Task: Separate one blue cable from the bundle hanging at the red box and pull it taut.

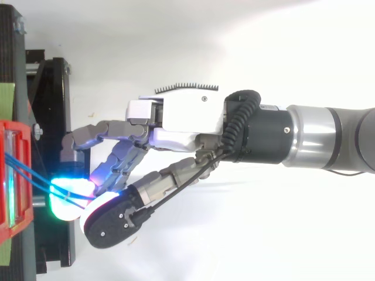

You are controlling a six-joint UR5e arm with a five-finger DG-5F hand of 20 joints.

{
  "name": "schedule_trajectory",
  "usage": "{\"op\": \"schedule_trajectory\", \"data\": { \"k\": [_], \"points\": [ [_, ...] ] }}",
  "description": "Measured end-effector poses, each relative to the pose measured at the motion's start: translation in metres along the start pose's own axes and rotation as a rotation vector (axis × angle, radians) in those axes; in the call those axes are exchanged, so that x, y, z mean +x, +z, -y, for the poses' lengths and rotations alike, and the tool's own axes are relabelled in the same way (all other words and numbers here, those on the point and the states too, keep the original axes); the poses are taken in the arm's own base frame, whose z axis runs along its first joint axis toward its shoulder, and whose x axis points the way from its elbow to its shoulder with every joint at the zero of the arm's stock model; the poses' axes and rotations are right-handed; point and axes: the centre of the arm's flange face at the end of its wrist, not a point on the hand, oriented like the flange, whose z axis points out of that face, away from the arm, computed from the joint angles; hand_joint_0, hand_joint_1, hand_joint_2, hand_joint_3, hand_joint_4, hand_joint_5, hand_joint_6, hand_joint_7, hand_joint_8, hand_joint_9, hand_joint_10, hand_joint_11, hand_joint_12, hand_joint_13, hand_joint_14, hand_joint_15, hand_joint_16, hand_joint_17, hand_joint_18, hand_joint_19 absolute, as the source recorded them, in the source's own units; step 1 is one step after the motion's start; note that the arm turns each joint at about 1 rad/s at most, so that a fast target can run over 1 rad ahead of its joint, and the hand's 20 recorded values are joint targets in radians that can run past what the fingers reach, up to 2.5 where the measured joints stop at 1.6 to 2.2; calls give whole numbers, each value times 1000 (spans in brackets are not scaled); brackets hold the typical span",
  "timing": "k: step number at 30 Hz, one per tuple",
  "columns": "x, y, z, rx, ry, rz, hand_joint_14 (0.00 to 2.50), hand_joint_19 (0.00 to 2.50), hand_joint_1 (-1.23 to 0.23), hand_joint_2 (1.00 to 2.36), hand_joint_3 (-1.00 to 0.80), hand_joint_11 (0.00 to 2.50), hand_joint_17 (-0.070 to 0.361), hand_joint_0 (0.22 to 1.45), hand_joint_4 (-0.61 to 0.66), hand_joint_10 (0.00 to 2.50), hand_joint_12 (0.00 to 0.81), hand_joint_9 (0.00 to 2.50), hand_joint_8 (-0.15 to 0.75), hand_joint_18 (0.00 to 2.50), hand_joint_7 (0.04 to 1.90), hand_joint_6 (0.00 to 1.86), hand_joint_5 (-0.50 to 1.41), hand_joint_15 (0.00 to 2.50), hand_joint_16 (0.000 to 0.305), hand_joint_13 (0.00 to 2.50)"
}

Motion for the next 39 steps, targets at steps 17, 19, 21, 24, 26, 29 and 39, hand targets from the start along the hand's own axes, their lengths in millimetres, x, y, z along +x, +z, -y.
{"op": "schedule_trajectory", "data": {
  "k": [17, 19, 21, 24, 26, 29, 39],
  "points": [
    [-6, -18, -39, 84, -96, 8, 19, 465, -679, 1009, -371, 707, 93, 638, 222, 21, 377, 885, 317, 857, 1163, 650, -164, 534, 41, 1017],
    [-6, -19, -42, 88, -100, 8, 19, 463, -673, 1008, -388, 708, 93, 633, 221, 21, 378, 887, 317, 859, 1134, 669, -167, 526, 41, 1017],
    [-6, -20, -46, 89, -102, 10, 19, 473, -668, 1007, -401, 710, 93, 624, 219, 18, 375, 888, 317, 859, 1116, 685, -169, 531, 41, 1018],
    [-5, -21, -51, 85, -104, 11, 20, 472, -659, 1006, -415, 715, 93, 619, 220, 19, 380, 895, 320, 862, 1096, 705, -171, 527, 41, 1021],
    [-4, -21, -54, 82, -106, 10, 21, 470, -655, 1005, -426, 709, 93, 620, 216, 18, 379, 901, 320, 862, 1064, 738, -174, 537, 41, 1021],
    [-2, -22, -56, 80, -107, 9, 21, 470, -660, 1008, -381, 719, 93, 627, 202, 21, 378, 903, 324, 866, 1055, 769, -178, 529, 41, 1026],
    [1, -22, -60, 75, -107, 7, 19, 446, -738, 1012, -131, 731, 102, 671, 221, 20, 394, 909, 338, 904, 979, 828, -195, 527, 45, 1043]
  ]
}}
